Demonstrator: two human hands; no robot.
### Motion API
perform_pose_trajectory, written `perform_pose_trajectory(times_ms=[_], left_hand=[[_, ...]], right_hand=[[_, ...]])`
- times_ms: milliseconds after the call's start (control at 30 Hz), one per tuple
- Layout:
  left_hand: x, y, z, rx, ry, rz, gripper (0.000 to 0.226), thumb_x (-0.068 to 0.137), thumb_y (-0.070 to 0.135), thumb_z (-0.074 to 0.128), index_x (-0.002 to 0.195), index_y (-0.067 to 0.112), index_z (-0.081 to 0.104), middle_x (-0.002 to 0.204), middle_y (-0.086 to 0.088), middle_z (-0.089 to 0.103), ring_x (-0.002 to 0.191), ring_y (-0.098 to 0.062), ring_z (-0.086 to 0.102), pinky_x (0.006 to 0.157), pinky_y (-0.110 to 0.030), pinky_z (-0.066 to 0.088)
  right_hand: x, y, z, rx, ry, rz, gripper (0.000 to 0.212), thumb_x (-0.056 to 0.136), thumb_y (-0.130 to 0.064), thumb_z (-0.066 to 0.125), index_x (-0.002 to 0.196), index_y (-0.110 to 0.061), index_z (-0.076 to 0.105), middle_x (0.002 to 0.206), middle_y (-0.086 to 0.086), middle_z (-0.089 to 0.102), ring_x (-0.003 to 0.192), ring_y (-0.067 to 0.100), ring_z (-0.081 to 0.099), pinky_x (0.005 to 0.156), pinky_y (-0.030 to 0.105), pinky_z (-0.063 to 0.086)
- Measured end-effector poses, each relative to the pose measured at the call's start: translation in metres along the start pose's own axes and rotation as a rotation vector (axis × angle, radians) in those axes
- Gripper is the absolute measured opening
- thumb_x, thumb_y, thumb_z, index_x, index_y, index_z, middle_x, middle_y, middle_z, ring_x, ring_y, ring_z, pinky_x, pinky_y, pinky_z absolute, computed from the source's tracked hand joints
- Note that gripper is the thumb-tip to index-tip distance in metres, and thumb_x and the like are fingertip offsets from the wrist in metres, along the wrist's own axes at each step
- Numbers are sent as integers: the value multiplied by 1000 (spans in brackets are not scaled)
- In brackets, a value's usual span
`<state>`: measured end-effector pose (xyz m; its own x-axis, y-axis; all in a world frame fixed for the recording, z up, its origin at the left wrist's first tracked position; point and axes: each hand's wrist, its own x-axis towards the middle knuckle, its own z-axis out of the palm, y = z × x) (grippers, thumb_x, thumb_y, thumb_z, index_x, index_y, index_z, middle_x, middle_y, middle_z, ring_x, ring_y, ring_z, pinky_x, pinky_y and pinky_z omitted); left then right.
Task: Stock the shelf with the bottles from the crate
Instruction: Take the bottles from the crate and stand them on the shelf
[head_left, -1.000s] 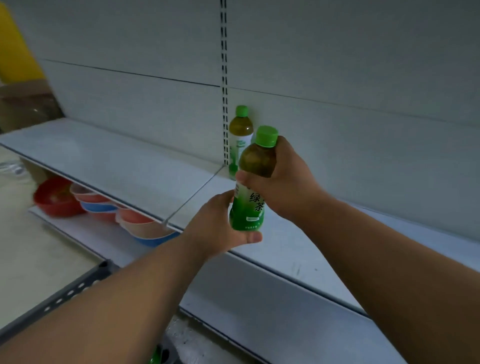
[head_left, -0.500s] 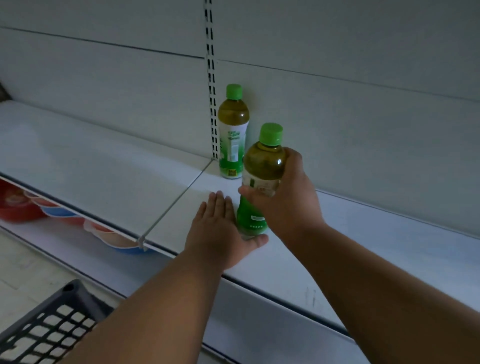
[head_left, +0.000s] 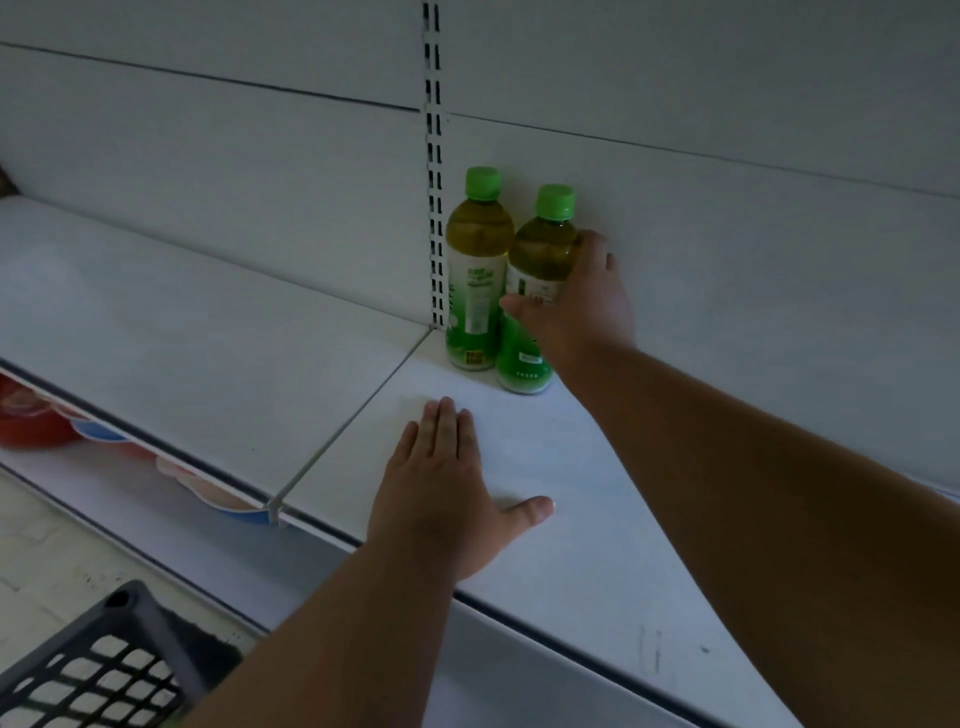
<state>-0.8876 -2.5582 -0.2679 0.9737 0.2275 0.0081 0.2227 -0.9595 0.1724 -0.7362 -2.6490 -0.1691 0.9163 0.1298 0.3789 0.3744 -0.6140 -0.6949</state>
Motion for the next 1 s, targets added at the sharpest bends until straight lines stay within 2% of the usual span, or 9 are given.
perform_pose_trajectory(times_ms=[200,367,433,533,667,767,900,1000], left_hand=[[0,1,2,-30,17,-5,136,55,97,7,157,9,-12,166,-10,-16,152,-19,-15,123,-37,-6],[3,0,2,-41,12,-5,134,60,98,13,158,9,-5,167,-10,-10,153,-19,-11,120,-35,-8],[1,1,-3,-63,-4,-9,127,67,94,23,159,10,0,168,-9,-5,153,-20,-7,120,-35,-4],[-17,-2,-13,-122,36,-20,105,82,80,46,159,16,14,167,-7,12,153,-23,10,120,-38,11],[-88,-18,-39,-124,112,-11,93,85,71,55,157,19,26,159,-5,35,144,-23,33,115,-37,25],[-154,-42,-65,-42,125,-66,93,82,71,59,155,21,30,157,-4,38,142,-22,36,114,-37,27],[-249,-70,-96,45,171,-259,89,81,73,57,152,25,32,150,-1,45,134,-23,44,109,-38,35],[-322,-86,-112,137,151,-429,89,81,78,50,150,25,34,147,-1,47,132,-23,44,107,-39,38]], right_hand=[[1,2,9,-45,86,-55,90,72,-39,85,139,-15,31,135,7,51,107,33,61,82,40,50],[-31,1,-21,-40,-54,-8,105,71,-43,85,149,-11,23,145,10,42,130,29,46,104,41,43],[-58,0,-43,-151,-74,-112,98,73,-45,82,148,-9,28,141,12,42,129,29,43,106,40,38],[-94,-6,-68,-267,-130,-274,80,79,-43,75,142,-10,37,134,11,46,123,30,46,102,42,40],[-143,-29,-86,-273,-338,-354,66,86,-43,68,140,-17,39,136,7,46,124,29,46,103,42,41],[-186,-54,-81,-221,-460,-463,63,87,-39,66,141,-19,40,137,7,46,125,28,46,101,39,41],[-238,-96,-65,-214,-645,-646,59,85,-41,67,135,-20,44,131,7,47,122,29,46,100,41,41],[-277,-135,-53,-213,-746,-796,65,84,-48,66,138,-21,42,134,8,45,125,30,44,102,42,40]])
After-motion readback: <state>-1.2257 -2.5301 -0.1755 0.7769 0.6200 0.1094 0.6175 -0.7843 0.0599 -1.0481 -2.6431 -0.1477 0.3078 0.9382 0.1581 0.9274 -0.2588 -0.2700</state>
